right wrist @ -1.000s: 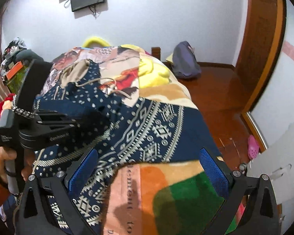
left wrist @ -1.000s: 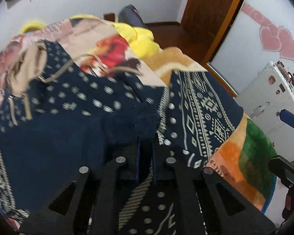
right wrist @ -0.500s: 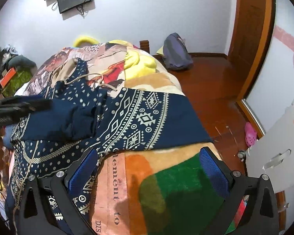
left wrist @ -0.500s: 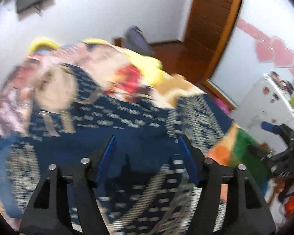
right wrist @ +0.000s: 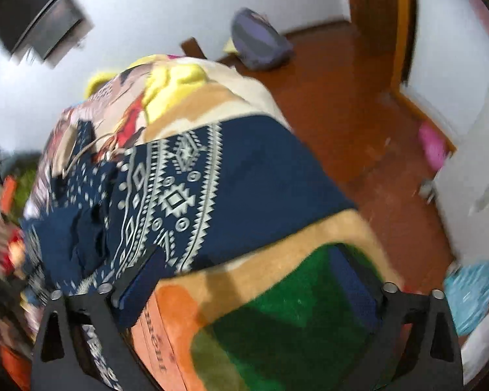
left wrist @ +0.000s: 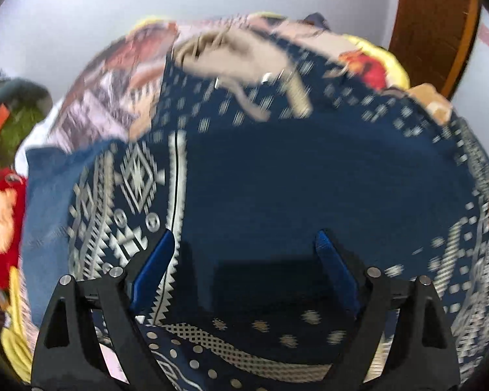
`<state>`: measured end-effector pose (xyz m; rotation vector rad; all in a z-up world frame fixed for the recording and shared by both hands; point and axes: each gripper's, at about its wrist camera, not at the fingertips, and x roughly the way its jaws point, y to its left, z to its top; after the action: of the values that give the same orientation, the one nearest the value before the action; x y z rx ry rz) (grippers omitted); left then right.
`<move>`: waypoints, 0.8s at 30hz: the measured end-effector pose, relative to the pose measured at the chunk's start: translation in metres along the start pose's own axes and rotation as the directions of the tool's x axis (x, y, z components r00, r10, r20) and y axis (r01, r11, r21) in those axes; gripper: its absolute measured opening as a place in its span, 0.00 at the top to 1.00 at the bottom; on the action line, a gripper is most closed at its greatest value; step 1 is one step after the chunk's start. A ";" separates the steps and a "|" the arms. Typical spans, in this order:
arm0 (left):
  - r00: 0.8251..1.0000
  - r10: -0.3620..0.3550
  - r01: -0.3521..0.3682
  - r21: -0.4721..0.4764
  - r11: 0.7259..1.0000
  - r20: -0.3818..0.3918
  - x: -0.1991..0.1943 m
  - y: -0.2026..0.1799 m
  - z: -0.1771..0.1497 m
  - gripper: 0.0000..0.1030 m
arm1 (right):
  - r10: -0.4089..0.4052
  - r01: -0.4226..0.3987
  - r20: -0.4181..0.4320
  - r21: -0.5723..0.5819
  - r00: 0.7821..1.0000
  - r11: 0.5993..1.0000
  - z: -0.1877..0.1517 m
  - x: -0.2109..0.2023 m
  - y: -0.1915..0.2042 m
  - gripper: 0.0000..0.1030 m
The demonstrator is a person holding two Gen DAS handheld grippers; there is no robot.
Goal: Fold large clothes
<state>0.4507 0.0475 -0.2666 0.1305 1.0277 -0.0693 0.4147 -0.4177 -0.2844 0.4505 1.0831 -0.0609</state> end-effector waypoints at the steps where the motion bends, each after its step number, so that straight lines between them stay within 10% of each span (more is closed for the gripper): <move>1: 1.000 -0.004 0.004 -0.008 1.000 -0.007 0.006 0.003 -0.004 0.14 | 0.026 -0.025 -0.021 0.046 0.999 0.999 0.002 0.009 -0.007 0.14; 8: 0.997 -0.066 0.068 -0.083 0.994 0.028 0.019 0.013 -0.008 0.09 | 0.047 -0.047 0.001 0.183 0.999 0.982 0.021 0.046 -0.027 0.29; 16: 0.999 -0.044 0.046 -0.081 0.996 0.023 0.014 0.009 -0.008 0.09 | -0.070 0.059 0.086 0.116 0.994 0.991 0.037 0.042 -0.016 0.89; 24: 0.994 0.045 -0.045 -0.002 0.999 0.099 -0.035 -0.005 -0.006 0.10 | 0.055 -0.035 0.250 -0.084 0.967 0.996 0.041 -0.044 0.058 0.92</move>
<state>0.4273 0.0434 -0.2402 0.1494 0.9258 -0.0346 0.4441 -0.3879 -0.2118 0.3846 0.8214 -0.0340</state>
